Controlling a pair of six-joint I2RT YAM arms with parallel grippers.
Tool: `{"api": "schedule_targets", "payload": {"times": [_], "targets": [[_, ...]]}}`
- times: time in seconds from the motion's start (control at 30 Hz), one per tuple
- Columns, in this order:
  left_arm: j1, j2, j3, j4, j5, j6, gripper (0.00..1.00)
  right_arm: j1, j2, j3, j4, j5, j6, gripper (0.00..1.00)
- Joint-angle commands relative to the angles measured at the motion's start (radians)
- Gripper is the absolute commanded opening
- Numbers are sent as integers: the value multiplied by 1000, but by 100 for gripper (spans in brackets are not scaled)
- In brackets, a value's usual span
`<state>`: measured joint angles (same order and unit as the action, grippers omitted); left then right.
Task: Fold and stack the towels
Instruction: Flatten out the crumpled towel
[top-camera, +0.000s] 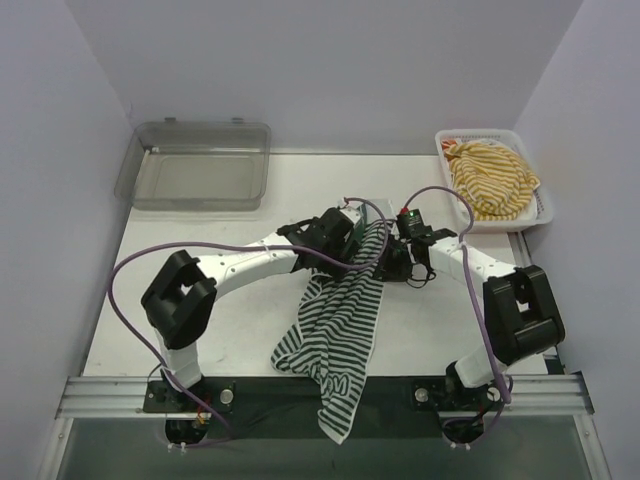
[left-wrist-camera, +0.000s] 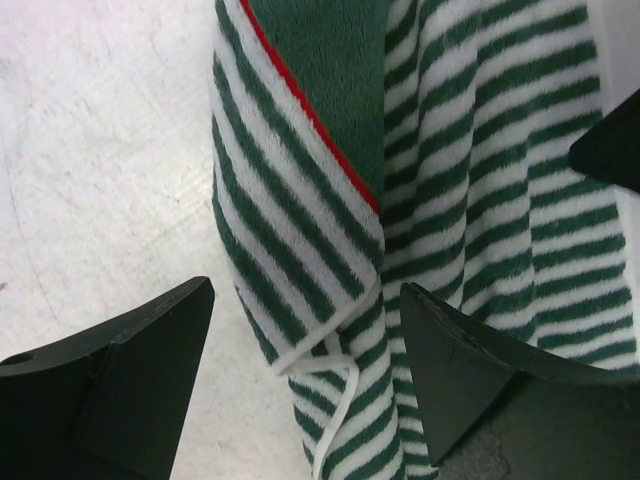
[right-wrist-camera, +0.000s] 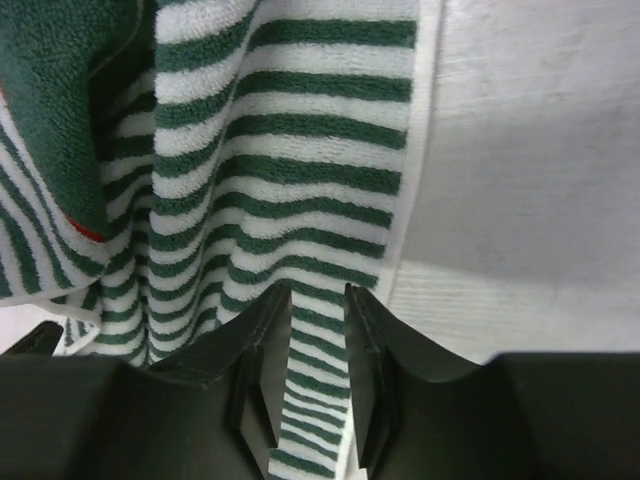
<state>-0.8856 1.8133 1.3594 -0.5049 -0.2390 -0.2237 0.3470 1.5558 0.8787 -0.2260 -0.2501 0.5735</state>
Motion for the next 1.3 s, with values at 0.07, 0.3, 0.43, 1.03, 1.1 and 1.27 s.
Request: {"api": "schedule_targets", "payload": {"times": [0.07, 0.3, 0.43, 1.03, 1.1, 1.27], "targets": [[4, 50, 79, 129, -65, 27, 85, 1, 35, -47, 125, -86, 100, 26], [5, 162, 112, 173, -88, 27, 80, -14, 53, -89, 140, -86, 134, 19], [23, 204, 130, 192, -181, 43, 67, -45, 33, -141, 126, -86, 154, 17], [295, 209, 382, 25, -140, 7, 87, -114, -117, -192, -27, 25, 68, 20], [268, 161, 322, 55, -80, 3, 88, -94, -126, -176, -44, 29, 42, 20], [197, 118, 224, 100, -72, -22, 88, -54, -114, -135, -73, 52, 14, 21]]}}
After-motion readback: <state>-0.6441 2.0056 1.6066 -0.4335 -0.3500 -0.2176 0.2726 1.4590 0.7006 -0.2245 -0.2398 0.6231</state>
